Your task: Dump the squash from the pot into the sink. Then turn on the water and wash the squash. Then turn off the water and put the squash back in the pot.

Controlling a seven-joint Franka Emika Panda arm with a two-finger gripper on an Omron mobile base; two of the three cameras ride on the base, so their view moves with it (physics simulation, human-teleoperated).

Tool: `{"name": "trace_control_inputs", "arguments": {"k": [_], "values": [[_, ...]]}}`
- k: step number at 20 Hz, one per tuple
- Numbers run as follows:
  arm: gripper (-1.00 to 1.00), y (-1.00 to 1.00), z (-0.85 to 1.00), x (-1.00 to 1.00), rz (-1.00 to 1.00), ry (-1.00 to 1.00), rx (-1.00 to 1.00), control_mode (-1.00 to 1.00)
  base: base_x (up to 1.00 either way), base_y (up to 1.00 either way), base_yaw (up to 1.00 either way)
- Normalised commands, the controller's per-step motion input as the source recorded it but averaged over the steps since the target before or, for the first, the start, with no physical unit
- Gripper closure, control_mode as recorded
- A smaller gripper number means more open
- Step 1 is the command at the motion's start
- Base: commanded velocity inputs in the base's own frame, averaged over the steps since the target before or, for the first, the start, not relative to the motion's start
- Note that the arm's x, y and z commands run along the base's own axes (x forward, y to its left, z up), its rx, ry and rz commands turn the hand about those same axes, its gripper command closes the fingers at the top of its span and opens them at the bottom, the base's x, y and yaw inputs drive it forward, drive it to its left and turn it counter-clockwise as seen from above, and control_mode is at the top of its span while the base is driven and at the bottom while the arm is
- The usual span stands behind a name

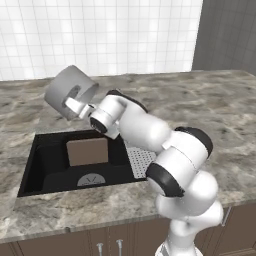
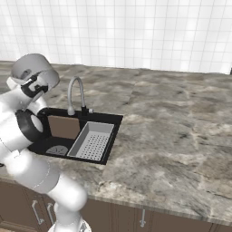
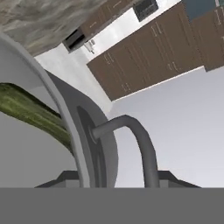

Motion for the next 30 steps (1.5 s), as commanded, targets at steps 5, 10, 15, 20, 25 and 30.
{"name": "trace_control_inputs", "arguments": {"k": [5,10,15,20,25,30], "values": [[1.0,0.09,-0.19,0.0,0.01,0.05,0.38,-1.0,0.0,0.0,0.0],[1.0,0.18,-0.11,-0.02,0.01,0.03,0.37,-1.0,0.0,0.0,0.0],[1.0,0.22,0.0,-0.27,0.01,0.0,0.36,-1.0,0.0,0.0,0.0],[1.0,0.09,0.17,-0.27,0.0,-0.02,0.23,-1.0,0.0,0.0,0.0],[1.0,0.39,0.83,-0.83,0.0,-0.14,0.04,-1.0,0.0,0.0,0.0],[1.0,0.22,0.98,-0.6,0.0,-0.26,-0.01,-1.0,0.0,0.0,0.0]]}}
